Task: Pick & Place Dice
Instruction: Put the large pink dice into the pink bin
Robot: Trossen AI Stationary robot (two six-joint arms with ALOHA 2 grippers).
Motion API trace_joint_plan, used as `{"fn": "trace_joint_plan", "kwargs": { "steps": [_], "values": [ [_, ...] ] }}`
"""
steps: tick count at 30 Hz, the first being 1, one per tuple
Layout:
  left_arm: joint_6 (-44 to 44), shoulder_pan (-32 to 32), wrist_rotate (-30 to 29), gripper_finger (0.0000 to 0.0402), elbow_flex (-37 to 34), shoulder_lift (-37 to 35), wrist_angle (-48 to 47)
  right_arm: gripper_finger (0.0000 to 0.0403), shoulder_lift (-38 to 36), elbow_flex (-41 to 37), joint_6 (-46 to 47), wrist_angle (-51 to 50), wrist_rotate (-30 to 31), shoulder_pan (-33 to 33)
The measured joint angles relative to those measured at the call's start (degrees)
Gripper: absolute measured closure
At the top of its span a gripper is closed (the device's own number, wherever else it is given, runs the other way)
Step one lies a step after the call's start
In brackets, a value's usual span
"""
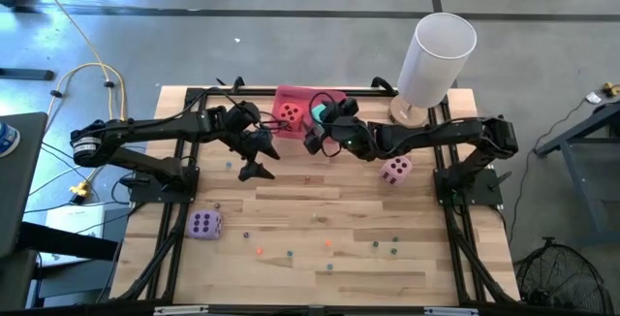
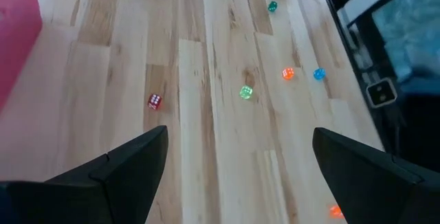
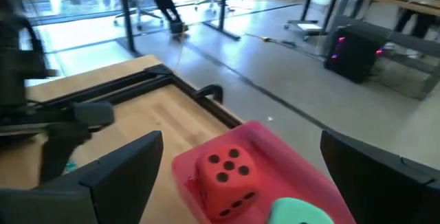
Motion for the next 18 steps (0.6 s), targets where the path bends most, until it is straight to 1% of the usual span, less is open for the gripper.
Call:
{"fn": "trace_joint_plan", "kwargs": {
  "steps": [5, 8, 10, 14, 15, 18],
  "values": [
    [-7.92, 0.0, -0.07, 0.0049, 0.0, 0.0, -0.04, 0.0013, -0.02, 0.0, 0.14, 0.08, -7.18, -0.07],
    [-9.82, 0.0, -0.36, 0.0049, 0.0, 0.0, -0.04, 0.0013, -0.02, 0.0, 0.13, 1.18, -11.98, -0.07],
    [-9.96, 0.0, -0.39, 0.0049, 0.0, 0.0, -0.02, 0.0013, -0.02, 0.0, 0.22, 2.53, -13.74, -0.06],
    [-10.02, 0.0, -0.42, 0.0049, 0.0, 0.0, -0.04, 0.0013, -0.02, 0.0, 2.54, 3.88, -13.96, 0.87],
    [-10.06, 0.0, -0.42, 0.0049, 0.0, 0.0, -0.04, 0.0013, -0.02, 0.0, 2.33, 3.63, -12.72, 1.13],
    [-10.14, 0.0, -0.42, 0.0049, 0.0, 0.0, -0.06, 0.0013, -0.02, 0.0, 1.6, 1.29, -6.38, 2.0]
  ]
}}
